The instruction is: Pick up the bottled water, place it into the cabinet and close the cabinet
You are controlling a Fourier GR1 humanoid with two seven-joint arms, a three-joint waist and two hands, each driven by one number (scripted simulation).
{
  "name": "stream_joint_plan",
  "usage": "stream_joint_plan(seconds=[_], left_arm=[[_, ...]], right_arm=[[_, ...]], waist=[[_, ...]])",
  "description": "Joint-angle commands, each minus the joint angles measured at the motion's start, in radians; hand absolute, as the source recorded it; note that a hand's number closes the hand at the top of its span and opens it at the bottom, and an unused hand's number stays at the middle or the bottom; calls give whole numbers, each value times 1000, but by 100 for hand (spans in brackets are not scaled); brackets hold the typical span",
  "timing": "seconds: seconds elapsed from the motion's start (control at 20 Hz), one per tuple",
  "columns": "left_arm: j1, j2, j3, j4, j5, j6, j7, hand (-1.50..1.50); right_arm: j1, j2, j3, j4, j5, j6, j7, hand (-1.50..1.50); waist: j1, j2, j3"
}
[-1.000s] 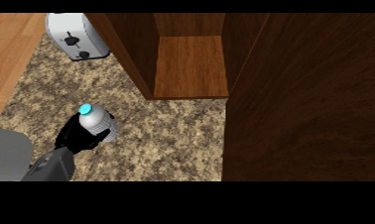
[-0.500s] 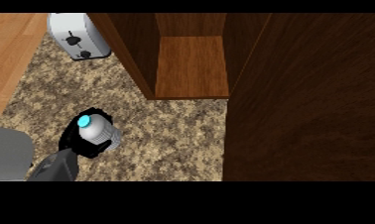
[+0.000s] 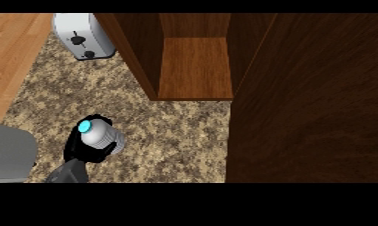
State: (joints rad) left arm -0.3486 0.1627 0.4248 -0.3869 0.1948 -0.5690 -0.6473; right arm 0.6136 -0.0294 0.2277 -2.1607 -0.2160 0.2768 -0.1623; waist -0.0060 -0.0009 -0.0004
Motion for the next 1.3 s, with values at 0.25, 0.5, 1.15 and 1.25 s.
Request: stream_joint_plan(seconds=[0.25,0.5,1.15,1.25], left_arm=[[49,-77,-11,-210,124,-49,117,150],[170,-135,-83,-477,163,8,277,150],[144,-163,-435,-876,260,430,440,150],[166,-163,-534,-937,274,502,416,150]], right_arm=[[-3,-46,-60,-8,-65,26,11,-150],[56,17,70,-28,69,-30,-21,-150],[-39,-42,-15,-42,-88,-1,73,-150],[-12,-42,-6,45,-44,26,-28,-150]], waist=[[14,-5,2],[13,-7,2],[1,0,1],[-2,-1,1]])
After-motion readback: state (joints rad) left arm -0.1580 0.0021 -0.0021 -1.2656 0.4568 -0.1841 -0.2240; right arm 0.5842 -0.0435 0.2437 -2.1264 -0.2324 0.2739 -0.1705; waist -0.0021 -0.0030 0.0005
